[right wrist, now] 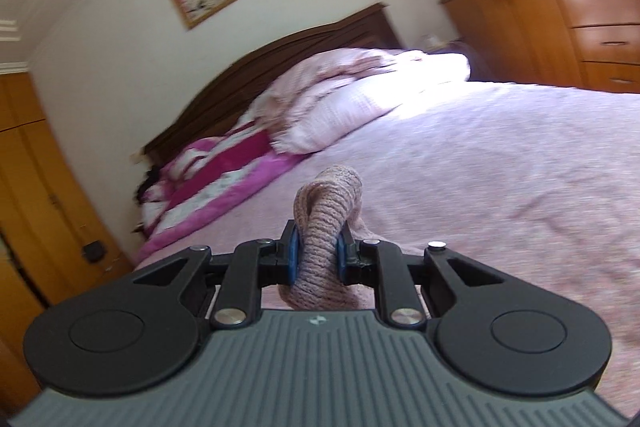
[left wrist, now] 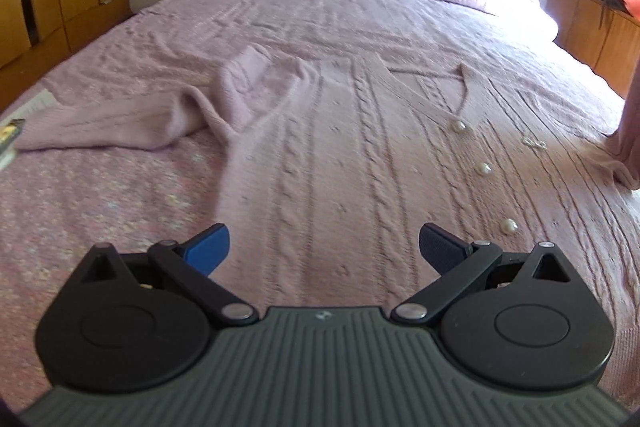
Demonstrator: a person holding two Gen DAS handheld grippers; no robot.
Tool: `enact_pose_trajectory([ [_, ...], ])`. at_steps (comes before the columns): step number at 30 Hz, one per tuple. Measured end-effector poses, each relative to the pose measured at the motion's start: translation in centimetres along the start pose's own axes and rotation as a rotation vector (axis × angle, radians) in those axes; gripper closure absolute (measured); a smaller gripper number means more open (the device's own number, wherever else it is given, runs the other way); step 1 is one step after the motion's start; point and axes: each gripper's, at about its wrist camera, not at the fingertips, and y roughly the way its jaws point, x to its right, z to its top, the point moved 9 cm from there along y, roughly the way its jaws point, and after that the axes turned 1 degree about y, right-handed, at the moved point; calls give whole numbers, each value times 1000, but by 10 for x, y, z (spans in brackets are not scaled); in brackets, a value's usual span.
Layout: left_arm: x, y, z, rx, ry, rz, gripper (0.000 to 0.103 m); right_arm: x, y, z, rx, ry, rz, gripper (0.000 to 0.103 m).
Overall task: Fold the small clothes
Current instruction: 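Lift the sleeve and carry it across the cardigan body with the right gripper, then lower the sleeve onto the body and open the right gripper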
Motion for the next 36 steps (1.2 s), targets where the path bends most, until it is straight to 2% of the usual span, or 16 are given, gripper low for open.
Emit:
enact_pose_trajectory([
  [6,-26,-7,3,25,-44,24,0,-84,22,-27,-61,-17,113,83],
  [13,-47,-14,6,53,-56,58,0,-162,48,-98,-193,-54,214,83],
  [20,-59,-12,4,51,-56,87,0,-197,75,-186,-343,-99,245,83],
  [28,-63,-3,-2,26,-66,87,0,-210,106,-255,-470,-179,214,82],
  [29,-63,-2,-2,24,-66,85,0,-209,109,-262,-487,-183,209,80],
  [30,-62,-1,-2,21,-66,85,0,-208,109,-267,-498,-185,213,71],
  [31,-62,0,-2,18,-66,86,0,-207,109,-270,-503,-184,213,68],
  [33,-61,2,0,19,-61,83,0,-204,109,-273,-511,-182,219,50],
  [36,-57,3,3,24,-49,77,0,-195,105,-266,-486,-186,234,40],
])
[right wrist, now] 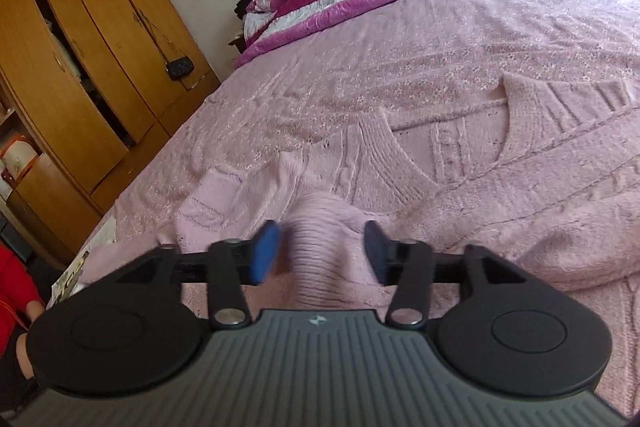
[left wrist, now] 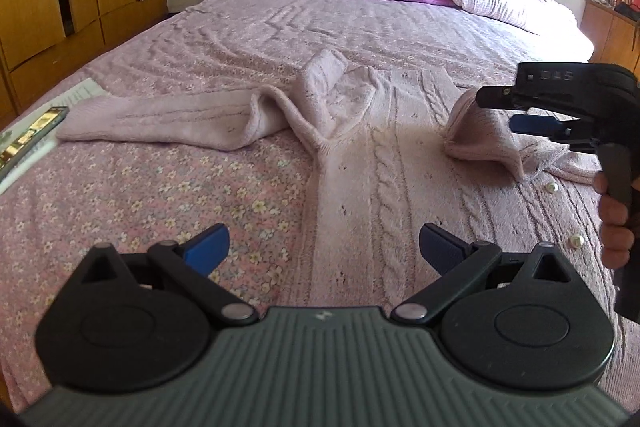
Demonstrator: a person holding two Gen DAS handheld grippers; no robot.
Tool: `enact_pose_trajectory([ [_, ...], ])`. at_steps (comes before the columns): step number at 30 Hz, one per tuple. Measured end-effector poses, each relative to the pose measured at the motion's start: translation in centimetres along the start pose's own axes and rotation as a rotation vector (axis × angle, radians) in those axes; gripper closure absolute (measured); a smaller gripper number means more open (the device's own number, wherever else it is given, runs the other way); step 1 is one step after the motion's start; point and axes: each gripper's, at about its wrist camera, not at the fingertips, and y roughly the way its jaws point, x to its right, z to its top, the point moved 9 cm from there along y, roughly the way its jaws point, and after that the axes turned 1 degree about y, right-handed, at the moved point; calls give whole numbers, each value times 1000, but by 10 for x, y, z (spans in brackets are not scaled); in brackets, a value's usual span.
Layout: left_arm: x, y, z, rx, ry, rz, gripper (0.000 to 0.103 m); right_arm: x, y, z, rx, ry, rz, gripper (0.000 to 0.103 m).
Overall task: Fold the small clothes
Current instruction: 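Lower the sleeve onto the body and open the right gripper, then grasp the other sleeve cuff with the left gripper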
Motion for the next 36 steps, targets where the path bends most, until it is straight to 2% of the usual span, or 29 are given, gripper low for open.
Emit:
enact_pose_trajectory([
  [4,9,4,9,13,26,-20,0,16,-21,3,22,-37,-25,36],
  [8,24,12,25,41,83,-47,0,46,-55,-1,49,-59,-93,35],
  [11,38,21,36,37,100,-85,0,73,-81,-8,86,-100,-192,34],
  [15,58,36,50,61,95,-172,0,113,-106,-16,128,-132,-319,34],
  [19,78,54,61,82,92,-255,10,146,-118,-20,153,-119,-399,34],
  [23,95,76,66,47,51,-338,35,176,-118,-27,157,-95,-463,33],
  [26,104,90,67,52,36,-354,38,188,-112,-35,168,-57,-459,33],
  [30,106,98,65,64,38,-360,39,190,-108,-38,190,-77,-458,31],
  [32,104,99,63,67,17,-374,47,190,-105,-39,190,-91,-464,29],
  [36,96,96,64,89,-42,-388,50,187,-101,-41,190,-105,-463,26],
])
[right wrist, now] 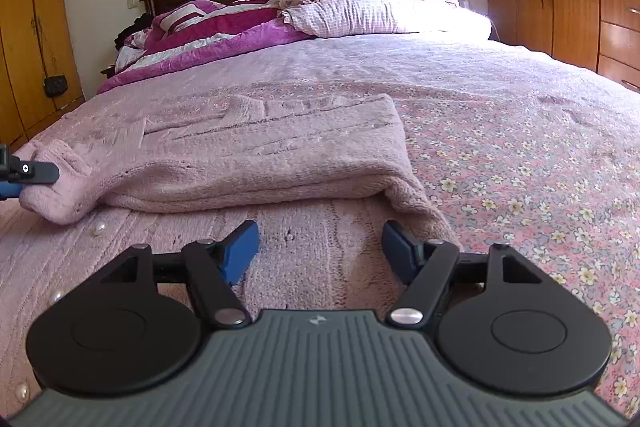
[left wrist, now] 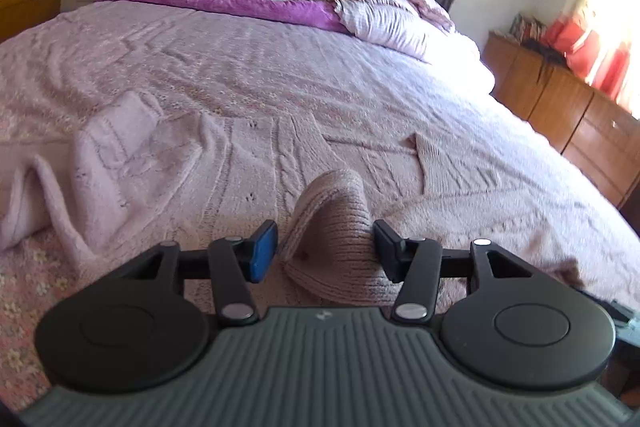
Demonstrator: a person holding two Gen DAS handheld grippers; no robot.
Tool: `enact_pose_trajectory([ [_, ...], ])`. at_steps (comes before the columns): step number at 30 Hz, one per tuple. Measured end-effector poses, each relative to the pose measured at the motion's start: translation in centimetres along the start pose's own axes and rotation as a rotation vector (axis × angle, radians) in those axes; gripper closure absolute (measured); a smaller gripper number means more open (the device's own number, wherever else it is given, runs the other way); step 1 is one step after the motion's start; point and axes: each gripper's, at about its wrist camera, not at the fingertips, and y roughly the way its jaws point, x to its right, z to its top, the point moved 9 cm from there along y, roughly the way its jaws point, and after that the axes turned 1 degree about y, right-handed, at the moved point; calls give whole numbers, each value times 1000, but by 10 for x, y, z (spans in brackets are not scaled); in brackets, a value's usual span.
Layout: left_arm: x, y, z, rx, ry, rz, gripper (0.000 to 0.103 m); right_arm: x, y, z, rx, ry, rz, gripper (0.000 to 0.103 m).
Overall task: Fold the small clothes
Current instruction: 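Grasp the other sleeve cuff with the left gripper, then carry the sleeve across the body and open the left gripper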
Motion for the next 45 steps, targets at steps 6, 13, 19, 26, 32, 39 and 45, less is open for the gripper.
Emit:
enact_pose_trajectory([
  [6,4,-7,0,5,40,3,50,0,-1,-2,8,8,8,25],
  [13,3,-1,-1,-20,83,-5,50,-1,-2,-4,13,5,7,25],
  [19,-2,-24,6,7,77,-4,49,0,-3,-5,16,9,10,25],
  [26,-12,-19,-2,-36,148,71,53,1,-3,-5,17,9,10,25],
  [32,0,3,-10,-53,172,6,75,1,-3,-5,17,9,11,25],
  [39,-3,-10,14,-9,143,-11,97,3,-4,-5,19,13,12,25],
  [45,-41,-15,34,-55,110,129,96,4,-4,-5,22,19,16,25],
])
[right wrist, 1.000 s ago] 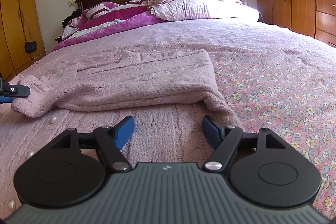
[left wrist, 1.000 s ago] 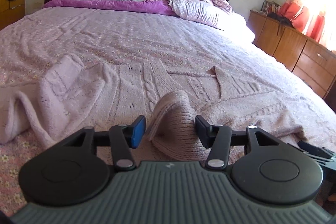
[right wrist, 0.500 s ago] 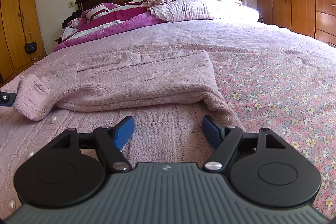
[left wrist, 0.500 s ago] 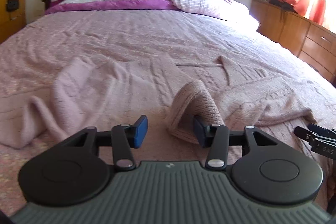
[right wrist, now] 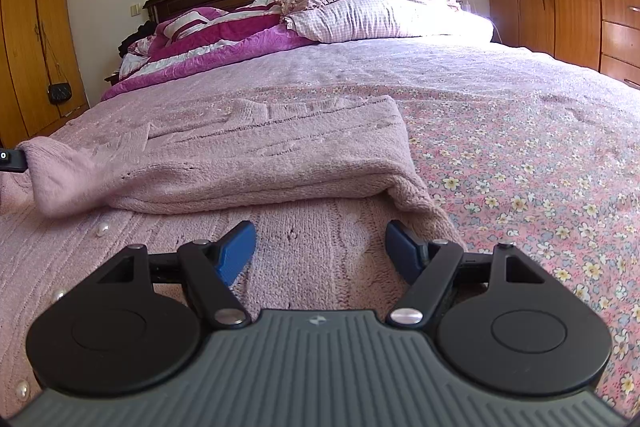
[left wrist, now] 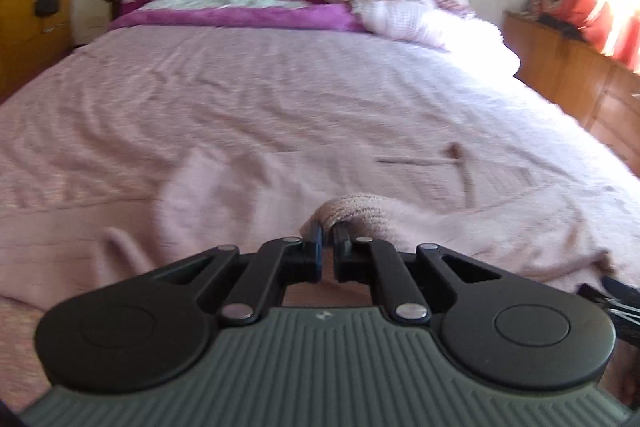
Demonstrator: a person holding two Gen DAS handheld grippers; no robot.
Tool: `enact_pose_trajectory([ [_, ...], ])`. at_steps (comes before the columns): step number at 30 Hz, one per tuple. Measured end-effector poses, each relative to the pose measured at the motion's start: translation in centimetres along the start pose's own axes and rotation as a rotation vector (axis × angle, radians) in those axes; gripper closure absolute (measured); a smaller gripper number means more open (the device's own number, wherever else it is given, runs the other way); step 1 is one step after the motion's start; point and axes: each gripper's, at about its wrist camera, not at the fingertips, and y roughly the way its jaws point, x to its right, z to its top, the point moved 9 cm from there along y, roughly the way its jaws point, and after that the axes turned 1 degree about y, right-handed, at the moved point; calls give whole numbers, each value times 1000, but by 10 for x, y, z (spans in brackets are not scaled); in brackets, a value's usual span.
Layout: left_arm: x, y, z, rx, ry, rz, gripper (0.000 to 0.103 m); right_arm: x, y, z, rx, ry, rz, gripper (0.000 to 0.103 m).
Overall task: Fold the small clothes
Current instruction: 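Carry the sleeve across the body and open the left gripper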
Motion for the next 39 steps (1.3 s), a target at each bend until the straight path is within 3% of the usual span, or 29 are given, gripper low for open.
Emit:
enact_pose_trajectory([
  [4,-23,12,-6,-92,-75,62,95,0,0,0,1,1,0,25],
  [7,-29,12,-8,-102,-127,37,92,0,0,0,2,2,2,25],
  [9,-26,8,-10,-103,-159,0,77,-1,0,0,2,3,2,25],
  [10,-25,6,-11,-106,-164,-14,63,-1,0,0,2,3,2,25],
  [11,-21,5,-12,-105,-157,-21,56,-1,0,0,2,3,3,25],
  [12,-17,5,-13,-100,-139,-30,56,-1,0,0,3,4,3,25],
  [16,-7,11,-16,-96,-83,-51,56,-1,0,0,3,5,4,25],
  [21,-5,21,-21,-84,-106,-96,56,-2,-12,10,-17,45,33,25],
  [25,-7,28,-25,-72,-149,-138,56,-10,-32,34,42,44,98,25],
  [27,-7,30,-25,-63,-163,-153,61,-13,-30,44,66,22,94,25],
  [28,-7,28,-23,-55,-156,-157,90,-13,-25,46,65,17,87,25],
  [32,-1,9,1,-32,-184,-166,89,-8,-3,43,37,-1,45,25],
  [35,-3,2,23,-29,-179,-80,89,-4,8,38,17,-11,30,25],
  [37,-12,16,23,-91,-193,-2,87,-4,13,36,-6,-9,42,25],
  [39,-20,32,13,-160,-232,29,86,-6,15,35,-21,-28,43,25],
])
